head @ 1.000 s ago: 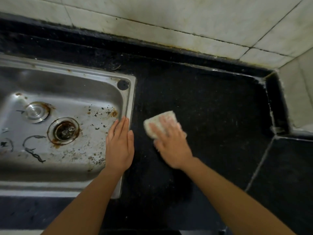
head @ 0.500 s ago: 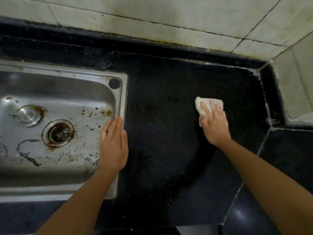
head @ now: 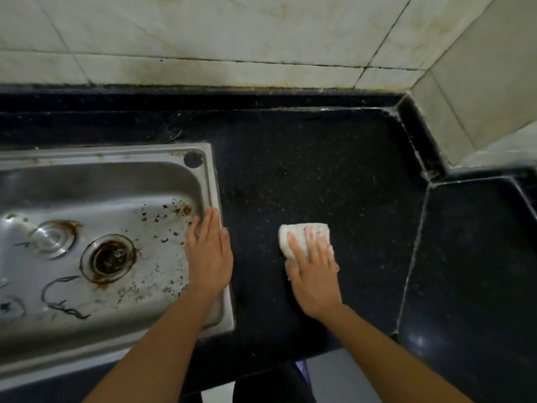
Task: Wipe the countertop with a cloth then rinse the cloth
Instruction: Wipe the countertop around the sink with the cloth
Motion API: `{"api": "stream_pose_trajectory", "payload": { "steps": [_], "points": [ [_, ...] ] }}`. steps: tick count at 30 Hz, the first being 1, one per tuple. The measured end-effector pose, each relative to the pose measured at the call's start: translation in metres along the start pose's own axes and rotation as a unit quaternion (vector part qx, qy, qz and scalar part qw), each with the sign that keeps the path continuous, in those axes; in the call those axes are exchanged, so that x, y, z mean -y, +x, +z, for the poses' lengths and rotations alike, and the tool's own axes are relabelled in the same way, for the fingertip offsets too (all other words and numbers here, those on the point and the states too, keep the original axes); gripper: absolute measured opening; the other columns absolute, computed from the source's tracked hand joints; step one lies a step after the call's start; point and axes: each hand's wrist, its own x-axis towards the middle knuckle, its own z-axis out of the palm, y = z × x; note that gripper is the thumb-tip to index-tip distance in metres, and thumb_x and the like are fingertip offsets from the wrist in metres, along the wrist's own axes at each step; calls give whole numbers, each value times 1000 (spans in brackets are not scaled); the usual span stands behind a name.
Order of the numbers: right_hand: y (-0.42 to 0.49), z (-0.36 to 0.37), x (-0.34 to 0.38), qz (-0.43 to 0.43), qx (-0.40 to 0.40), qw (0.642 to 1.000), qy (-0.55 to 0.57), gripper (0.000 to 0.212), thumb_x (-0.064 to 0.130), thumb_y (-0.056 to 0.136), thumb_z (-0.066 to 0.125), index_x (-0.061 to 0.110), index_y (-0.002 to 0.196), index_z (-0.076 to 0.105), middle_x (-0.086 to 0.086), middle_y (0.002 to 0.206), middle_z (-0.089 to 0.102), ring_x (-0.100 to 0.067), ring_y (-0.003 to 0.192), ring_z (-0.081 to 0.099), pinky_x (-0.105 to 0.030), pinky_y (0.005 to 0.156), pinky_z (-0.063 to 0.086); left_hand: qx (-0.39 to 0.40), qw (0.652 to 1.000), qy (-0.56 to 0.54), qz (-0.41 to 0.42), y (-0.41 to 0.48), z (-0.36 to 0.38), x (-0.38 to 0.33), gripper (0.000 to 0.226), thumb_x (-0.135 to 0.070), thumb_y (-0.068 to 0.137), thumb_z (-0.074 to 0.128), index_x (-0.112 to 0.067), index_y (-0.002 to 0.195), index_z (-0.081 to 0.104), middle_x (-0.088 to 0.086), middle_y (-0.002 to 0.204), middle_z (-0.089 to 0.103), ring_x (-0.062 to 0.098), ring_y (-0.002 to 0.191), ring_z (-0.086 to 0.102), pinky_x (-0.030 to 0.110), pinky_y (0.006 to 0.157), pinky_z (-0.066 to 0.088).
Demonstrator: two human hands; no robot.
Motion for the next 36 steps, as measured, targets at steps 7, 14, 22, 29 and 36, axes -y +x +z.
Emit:
{"api": "stream_pose_trajectory", "payload": {
  "steps": [7,14,22,29,36],
  "points": [
    [61,-3,91,-72,58,995,30,52,45,101,15,42,151,-1,2,160,-17,-16,143,-26,-37,116,-17,143,988,28,53,14,-44,23,49,-35,102,16,-29,150,15,-12,157,13,20,144,2,43,116,9],
    [44,6,113,-34,59,997,48,51,40,104,18,40,150,-2,6,159,-18,-12,143,-26,-33,116,-18,243,963,70,95,26,-65,32,54,-27,101,22,-31,151,3,-17,157,-2,20,145,-9,50,117,4],
    [-79,28,99,13,92,995,46,49,48,102,14,46,148,-2,13,156,-21,-7,139,-31,-27,109,-20,302,910,227,170,31,-100,15,59,-20,99,26,-20,152,0,-6,159,-5,26,145,-6,50,115,6],
    [-163,49,92,26,101,994,37,50,66,80,-16,66,130,-10,23,150,-26,-6,140,-30,-30,119,-9,300,916,199,179,-23,-81,27,58,-35,101,18,-20,151,-8,-6,158,-17,21,145,-10,48,116,5],
    [-143,19,109,116,35,953,278,56,61,94,23,29,124,57,7,128,55,-10,121,48,-28,110,32,281,926,179,178,-46,-98,40,55,-36,101,18,-19,152,8,-4,160,-1,21,146,2,44,117,11]
  ]
}}
